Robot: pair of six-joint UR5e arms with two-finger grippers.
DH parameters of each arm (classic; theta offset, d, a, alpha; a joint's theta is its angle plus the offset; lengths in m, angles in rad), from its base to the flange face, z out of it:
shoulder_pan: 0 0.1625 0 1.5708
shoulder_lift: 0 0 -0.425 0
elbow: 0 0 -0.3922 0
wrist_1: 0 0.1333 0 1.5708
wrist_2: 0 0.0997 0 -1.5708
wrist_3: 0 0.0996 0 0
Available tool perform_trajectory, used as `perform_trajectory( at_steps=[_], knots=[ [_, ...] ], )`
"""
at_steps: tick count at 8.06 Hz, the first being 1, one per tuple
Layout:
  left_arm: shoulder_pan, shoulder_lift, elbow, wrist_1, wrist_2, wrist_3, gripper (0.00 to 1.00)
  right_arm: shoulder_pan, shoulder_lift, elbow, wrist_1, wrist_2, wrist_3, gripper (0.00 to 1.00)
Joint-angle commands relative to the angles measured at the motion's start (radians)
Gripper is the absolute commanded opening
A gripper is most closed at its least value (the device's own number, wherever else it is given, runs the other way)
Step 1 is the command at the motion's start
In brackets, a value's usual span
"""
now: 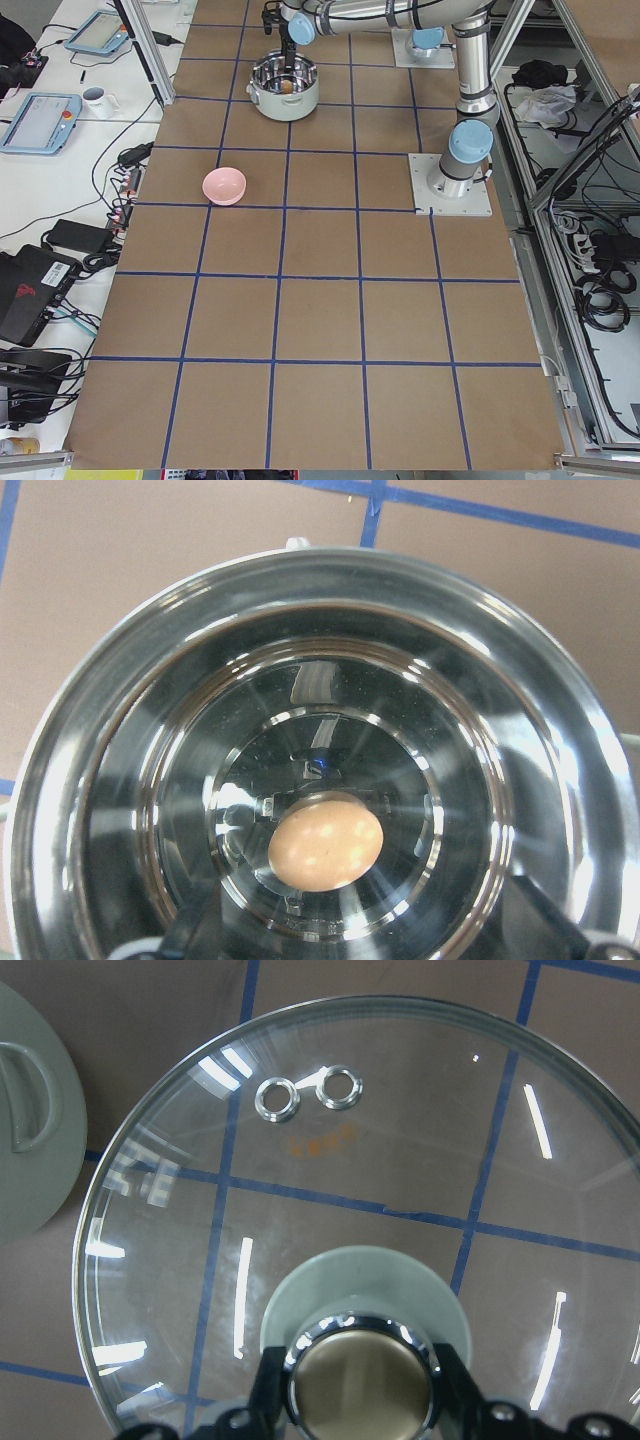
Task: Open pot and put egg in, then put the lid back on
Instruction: 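Open the left gripper to drop the egg into the pot, then bring the lid back over the pot with the right gripper while the left withdraws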
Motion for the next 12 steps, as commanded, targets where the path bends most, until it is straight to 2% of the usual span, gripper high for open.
perform_trajectory(
  at_steps=[1,3,5,8,10,12],
  knots=[
    [0.045,0.167,0.004,-0.228,-0.002,0.054,1.0,0.007,-0.005,-0.001,-0.001,0.006,0.003,0.0],
    [0.114,0.307,0.004,-0.453,-0.002,0.138,1.0,0.066,-0.023,-0.001,-0.003,0.029,0.035,0.0],
    [0.19,0.371,0.036,-0.59,-0.029,0.213,1.0,0.218,-0.008,-0.008,-0.043,0.041,0.197,0.0],
    [0.365,0.391,0.078,-0.632,-0.091,0.379,1.0,0.358,0.04,-0.012,-0.103,0.043,0.286,0.0],
    [0.393,0.389,0.072,-0.63,-0.097,0.477,1.0,0.439,0.069,-0.015,-0.146,0.043,0.358,0.0],
    [0.378,0.383,0.064,-0.641,-0.045,0.554,1.0,0.49,0.099,-0.015,-0.179,0.069,0.411,0.0]
  ],
)
